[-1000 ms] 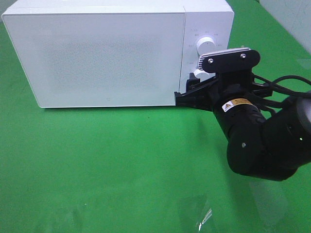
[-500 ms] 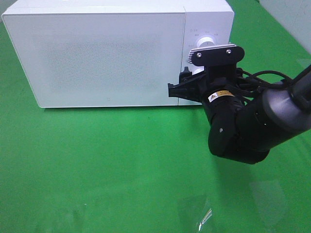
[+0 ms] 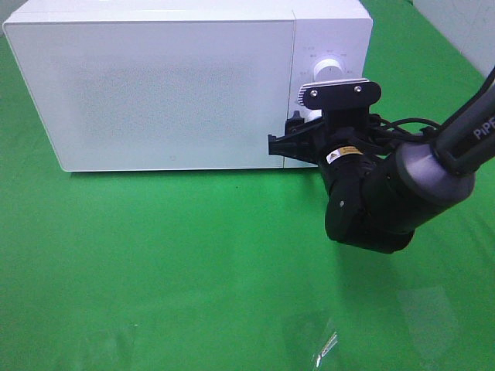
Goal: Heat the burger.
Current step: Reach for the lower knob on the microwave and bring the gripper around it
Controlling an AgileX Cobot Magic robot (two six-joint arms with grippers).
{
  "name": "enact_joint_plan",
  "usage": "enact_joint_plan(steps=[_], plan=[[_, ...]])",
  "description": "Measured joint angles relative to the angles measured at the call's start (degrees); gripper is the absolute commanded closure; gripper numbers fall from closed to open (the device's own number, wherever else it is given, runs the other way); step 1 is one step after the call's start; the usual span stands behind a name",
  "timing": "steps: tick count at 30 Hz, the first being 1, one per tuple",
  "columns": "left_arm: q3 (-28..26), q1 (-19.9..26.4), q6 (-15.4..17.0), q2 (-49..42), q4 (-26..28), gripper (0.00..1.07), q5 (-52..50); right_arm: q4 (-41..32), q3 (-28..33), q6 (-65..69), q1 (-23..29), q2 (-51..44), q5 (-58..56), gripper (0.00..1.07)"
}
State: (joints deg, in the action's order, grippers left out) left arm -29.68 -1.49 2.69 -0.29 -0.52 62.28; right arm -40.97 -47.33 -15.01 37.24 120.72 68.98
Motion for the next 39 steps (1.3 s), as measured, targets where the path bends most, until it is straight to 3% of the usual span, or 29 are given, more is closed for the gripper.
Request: enact_joint_plan(steps=[13, 15, 16, 17, 20, 21, 22, 23, 24, 26, 35, 39], plan=[[0.0, 0.0, 0.0, 0.0, 0.1, 0.06, 0.0, 0.5, -0.3, 0.5, -0.1, 0.7, -0.5, 0.4], [0.0, 0.0, 0.0, 0.0, 0.1, 0.06, 0.0, 0.5, -0.3, 0.6, -0.1, 0.7, -0.5, 0.55], [0.0, 0.0, 0.0, 0.0, 0.1, 0.06, 0.0, 0.5, -0.3, 0.6, -0.1, 0.7, -0.5, 0.55], [0.0, 0.0, 0.0, 0.0, 0.1, 0.06, 0.0, 0.5, -0.3, 0.6, -0.1, 0.7, -0.5, 0.67], [0.0, 0.0, 0.0, 0.0, 0.1, 0.06, 0.0, 0.5, -0.3, 0.6, -0.1, 0.7, -0.5, 0.74], [0.0, 0.0, 0.0, 0.0, 0.1, 0.06, 0.0, 0.3, -0.3, 0.6, -0.1, 0.7, -0.5, 0.87], [0.0, 0.0, 0.0, 0.0, 0.1, 0.06, 0.0, 0.3, -0.3, 0.6, -0.1, 0.7, -0.5, 0.87], [0.0, 0.0, 0.0, 0.0, 0.1, 0.06, 0.0, 0.3, -0.3, 0.6, 0.0, 0.7, -0.5, 0.98], [0.0, 0.0, 0.0, 0.0, 0.1, 0.06, 0.0, 0.3, -0.3, 0.6, 0.0, 0.7, -0.5, 0.98], [0.0, 0.0, 0.0, 0.0, 0.1, 0.06, 0.0, 0.3, -0.3, 0.6, 0.0, 0.7, -0.5, 1.07], [0.0, 0.0, 0.0, 0.0, 0.1, 0.06, 0.0, 0.4, -0.3, 5.1, 0.0, 0.7, -0.5, 1.06], [0.0, 0.0, 0.0, 0.0, 0.1, 0.06, 0.0, 0.5, -0.3, 18.4, 0.0, 0.7, -0.5, 1.06]])
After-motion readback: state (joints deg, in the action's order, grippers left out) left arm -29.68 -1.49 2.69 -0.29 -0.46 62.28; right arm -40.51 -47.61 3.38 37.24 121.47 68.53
